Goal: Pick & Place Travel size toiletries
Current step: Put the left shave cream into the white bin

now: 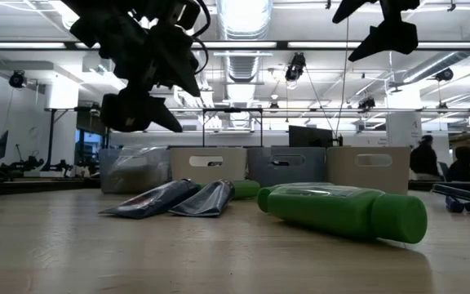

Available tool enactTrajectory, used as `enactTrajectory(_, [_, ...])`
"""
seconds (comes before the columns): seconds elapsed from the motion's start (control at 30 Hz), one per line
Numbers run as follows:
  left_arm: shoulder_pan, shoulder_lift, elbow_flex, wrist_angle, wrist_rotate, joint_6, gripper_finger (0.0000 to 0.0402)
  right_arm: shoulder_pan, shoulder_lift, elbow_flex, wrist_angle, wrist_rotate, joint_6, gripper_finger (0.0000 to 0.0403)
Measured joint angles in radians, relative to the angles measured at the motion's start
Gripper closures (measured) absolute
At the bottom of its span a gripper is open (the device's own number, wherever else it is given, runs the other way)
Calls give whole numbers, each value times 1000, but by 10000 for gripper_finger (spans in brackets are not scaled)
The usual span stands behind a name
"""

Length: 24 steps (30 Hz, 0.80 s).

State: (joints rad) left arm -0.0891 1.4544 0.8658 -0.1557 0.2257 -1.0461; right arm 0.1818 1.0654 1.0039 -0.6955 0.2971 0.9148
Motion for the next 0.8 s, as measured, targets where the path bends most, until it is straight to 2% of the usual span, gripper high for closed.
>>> enactTrajectory(0.17, [-5,0,0,7,-1,-66,168,2,25,-1,22,-84,52,39])
enactTrajectory(0.3, [-37,0,0,7,-14,-152,168,4,71,-4,19,-108,70,39])
enactTrajectory(0.5, [-128,0,5,-5,-203,-259,168,26,124,-4,18,-293,58,39])
enactTrajectory(0.67, [-201,0,47,-48,-347,-313,168,60,118,-4,3,-340,88,39])
enactTrajectory(0.8, [-221,0,91,-174,-375,-322,168,85,117,-4,2,-333,129,39])
